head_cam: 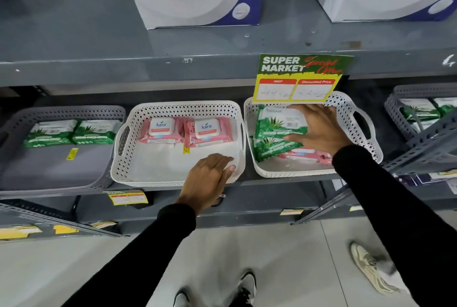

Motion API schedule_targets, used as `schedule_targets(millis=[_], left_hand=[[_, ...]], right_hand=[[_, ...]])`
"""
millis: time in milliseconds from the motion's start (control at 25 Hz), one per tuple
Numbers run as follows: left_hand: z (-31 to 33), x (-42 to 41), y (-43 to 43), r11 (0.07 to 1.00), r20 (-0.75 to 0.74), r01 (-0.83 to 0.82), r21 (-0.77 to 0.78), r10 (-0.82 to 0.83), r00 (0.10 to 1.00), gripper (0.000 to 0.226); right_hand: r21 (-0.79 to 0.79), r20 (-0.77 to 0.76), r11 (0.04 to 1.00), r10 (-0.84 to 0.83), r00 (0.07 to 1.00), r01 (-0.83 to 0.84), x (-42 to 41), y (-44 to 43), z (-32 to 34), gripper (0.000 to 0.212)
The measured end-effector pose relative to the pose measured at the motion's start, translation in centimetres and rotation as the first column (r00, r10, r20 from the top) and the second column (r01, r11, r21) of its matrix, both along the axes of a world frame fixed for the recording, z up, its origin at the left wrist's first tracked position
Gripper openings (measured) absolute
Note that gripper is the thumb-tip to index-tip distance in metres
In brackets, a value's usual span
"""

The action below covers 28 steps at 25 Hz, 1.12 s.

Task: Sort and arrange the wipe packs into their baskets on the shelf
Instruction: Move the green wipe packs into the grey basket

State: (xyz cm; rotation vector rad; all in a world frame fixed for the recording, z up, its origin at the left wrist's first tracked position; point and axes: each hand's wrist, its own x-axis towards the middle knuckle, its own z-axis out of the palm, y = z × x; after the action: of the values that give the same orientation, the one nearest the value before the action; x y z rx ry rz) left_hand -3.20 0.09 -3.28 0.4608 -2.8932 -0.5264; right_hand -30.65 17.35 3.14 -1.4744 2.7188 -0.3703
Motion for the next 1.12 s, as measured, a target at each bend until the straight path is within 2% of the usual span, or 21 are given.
schedule_targets(millis=[160,360,480,640,800,920,1120], left_hand=[[1.0,2.6,-3.5,0.996,-0.142,-0.090,-0.017,0.087,0.986,0.047],[1.0,10.1,-11.4,0.971,-0.242,-0.235,-0.051,0.217,0.946,0.044],[-0.3,18.0,-17.8,0.919,-0.333,-0.368,-0.144,0.305,0.892,0.034],[-3.1,26.8,-23.9,0.850,-0.343,-0.435,-0.298,0.329,0.880,0.029],[-4.9,27.8,-24.8,0.836,-0.335,-0.412,-0.363,0.296,0.895,0.034],[-5.5,28.1,-25.1,0.841,-0.356,-0.393,-0.372,0.261,0.897,0.032],[-5.6,28.1,-24.9,0.855,-0.342,-0.389,-0.344,0.271,0.900,0.033]], right_hand=[[-0.176,0.095,0.984,0.024,0.995,-0.006,4.1,-3.2,2.0,0.083],[-0.218,0.114,0.964,0.181,0.977,-0.153,15.0,-14.6,2.6,0.082],[-0.215,0.066,0.950,0.244,0.967,-0.225,22.6,-23.1,1.6,0.080],[-0.142,0.011,0.937,0.323,0.946,-0.319,31.5,-33.9,-1.0,0.083],[0.025,-0.045,0.952,0.306,0.951,-0.305,35.8,-39.8,-4.8,0.085],[0.139,-0.086,0.960,0.256,0.963,-0.243,36.9,-41.1,-6.7,0.081],[0.166,-0.102,0.962,0.236,0.966,-0.218,36.9,-41.1,-7.0,0.083]])
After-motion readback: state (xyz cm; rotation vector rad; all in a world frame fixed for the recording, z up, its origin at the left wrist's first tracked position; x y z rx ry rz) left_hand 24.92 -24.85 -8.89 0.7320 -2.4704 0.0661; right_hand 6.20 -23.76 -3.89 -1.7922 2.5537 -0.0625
